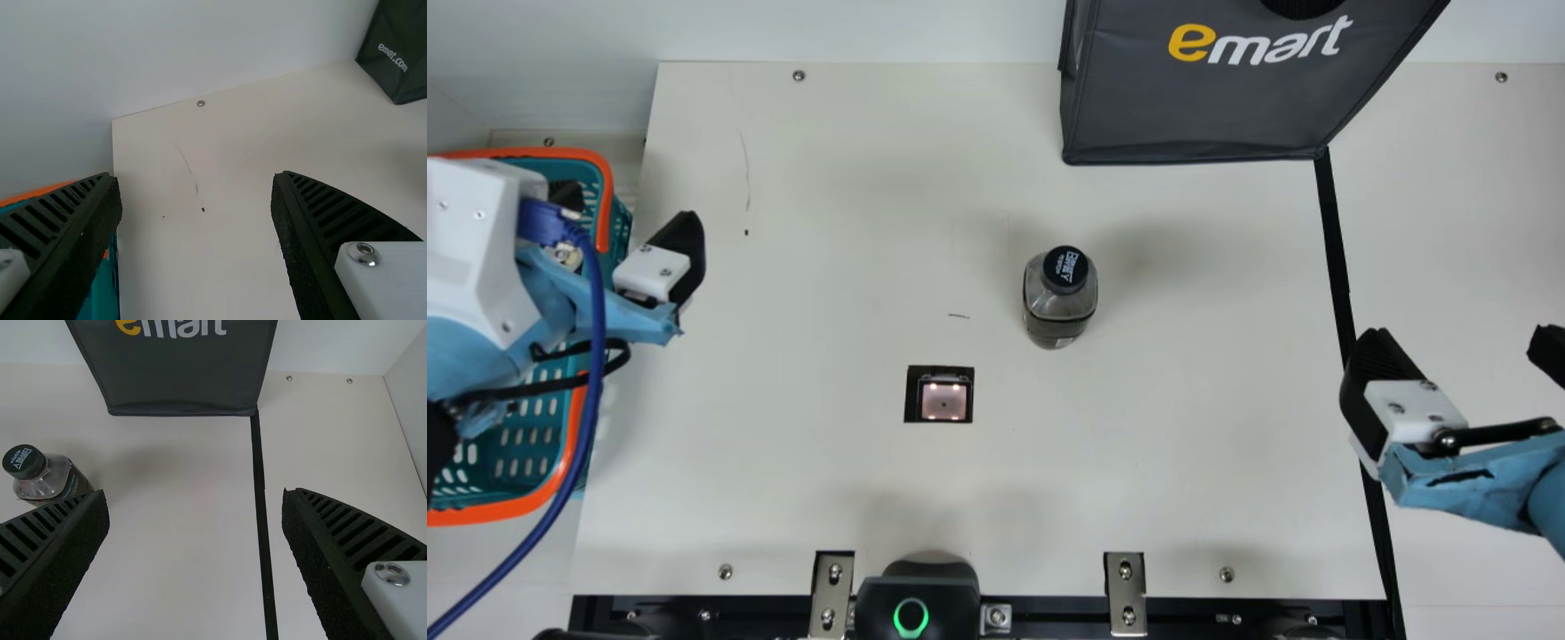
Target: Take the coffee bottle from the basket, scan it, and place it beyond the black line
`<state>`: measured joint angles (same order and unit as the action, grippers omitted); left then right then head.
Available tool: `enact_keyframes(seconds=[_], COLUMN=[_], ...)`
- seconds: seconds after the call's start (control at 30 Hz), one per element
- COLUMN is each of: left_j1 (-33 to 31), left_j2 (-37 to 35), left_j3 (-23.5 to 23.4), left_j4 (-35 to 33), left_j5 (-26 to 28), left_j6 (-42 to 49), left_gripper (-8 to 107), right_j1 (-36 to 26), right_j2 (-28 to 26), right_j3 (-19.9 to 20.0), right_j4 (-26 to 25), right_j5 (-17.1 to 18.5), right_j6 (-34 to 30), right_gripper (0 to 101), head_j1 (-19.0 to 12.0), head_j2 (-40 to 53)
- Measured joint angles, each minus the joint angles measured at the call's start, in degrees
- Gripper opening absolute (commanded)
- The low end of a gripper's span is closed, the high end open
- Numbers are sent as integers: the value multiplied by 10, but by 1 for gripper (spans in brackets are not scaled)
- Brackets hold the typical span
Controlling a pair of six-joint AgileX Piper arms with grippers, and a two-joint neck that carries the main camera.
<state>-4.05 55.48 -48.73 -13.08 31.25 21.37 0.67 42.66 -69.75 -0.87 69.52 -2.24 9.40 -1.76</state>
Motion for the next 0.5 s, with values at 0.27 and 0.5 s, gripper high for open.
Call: enact_keyframes(seconds=[0.27,0.5], left_j1=[41,64], left_j2=[-33,-63], left_j3=[28,58], left_j4=[-17,-26], left_j5=[-5,-11], left_j6=[36,52], left_gripper=[90,90], right_j1=[0,0], right_j2=[0,0], right_j3=[0,0], right_j4=[0,0], right_j5=[0,0], right_j6=[0,0], right_gripper=[91,91], head_j1=[0,0], head_j2=[1,1])
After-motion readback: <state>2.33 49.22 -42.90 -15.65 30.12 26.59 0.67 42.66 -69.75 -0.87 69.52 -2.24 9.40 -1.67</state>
